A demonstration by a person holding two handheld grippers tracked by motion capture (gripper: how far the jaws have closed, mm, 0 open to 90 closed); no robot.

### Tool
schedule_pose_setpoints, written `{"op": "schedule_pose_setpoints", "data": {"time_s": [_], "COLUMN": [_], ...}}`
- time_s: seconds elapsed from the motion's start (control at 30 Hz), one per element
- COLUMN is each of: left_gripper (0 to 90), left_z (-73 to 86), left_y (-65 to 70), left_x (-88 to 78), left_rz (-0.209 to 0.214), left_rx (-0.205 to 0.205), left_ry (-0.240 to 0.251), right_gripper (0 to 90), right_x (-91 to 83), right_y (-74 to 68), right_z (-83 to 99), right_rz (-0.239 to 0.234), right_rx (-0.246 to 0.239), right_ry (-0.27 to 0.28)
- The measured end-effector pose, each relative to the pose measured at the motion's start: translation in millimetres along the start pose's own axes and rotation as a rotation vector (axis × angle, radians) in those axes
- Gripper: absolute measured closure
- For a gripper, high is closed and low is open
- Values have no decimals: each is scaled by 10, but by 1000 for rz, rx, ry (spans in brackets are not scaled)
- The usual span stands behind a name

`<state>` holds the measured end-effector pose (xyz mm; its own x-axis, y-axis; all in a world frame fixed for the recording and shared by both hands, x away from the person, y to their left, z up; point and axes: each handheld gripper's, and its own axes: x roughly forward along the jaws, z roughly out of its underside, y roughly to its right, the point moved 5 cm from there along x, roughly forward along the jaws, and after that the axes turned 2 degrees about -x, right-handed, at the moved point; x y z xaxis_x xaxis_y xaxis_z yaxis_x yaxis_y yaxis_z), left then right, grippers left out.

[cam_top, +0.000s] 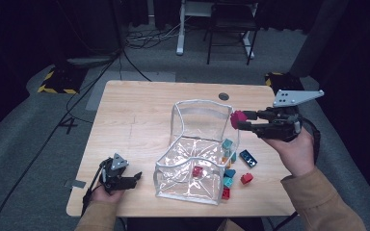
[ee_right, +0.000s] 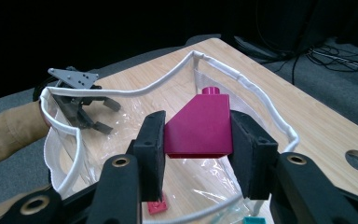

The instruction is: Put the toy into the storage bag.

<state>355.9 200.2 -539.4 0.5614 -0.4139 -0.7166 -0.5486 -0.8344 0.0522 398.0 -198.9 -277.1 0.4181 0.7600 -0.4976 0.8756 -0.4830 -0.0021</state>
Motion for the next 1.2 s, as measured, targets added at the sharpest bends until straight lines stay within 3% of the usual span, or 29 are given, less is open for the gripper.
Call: {"op": "schedule_pose_setpoints", "data": {"time_s": [0.53,1.2], "left_gripper": [238,236], "left_z": [0,0], "left_y": [1,1], "left_x": [1,0], "left_rz": [1,3], "left_rx": [-1,-1], "left_ry": [0,-1], "right_gripper": [584,584], "right_x": [332,857], "right_y": [-63,-73], "right_z": [-209,-235], "right_rz": [-56,-89], "right_rx": [-15,-7], "right_ry": [-20,-131]}}
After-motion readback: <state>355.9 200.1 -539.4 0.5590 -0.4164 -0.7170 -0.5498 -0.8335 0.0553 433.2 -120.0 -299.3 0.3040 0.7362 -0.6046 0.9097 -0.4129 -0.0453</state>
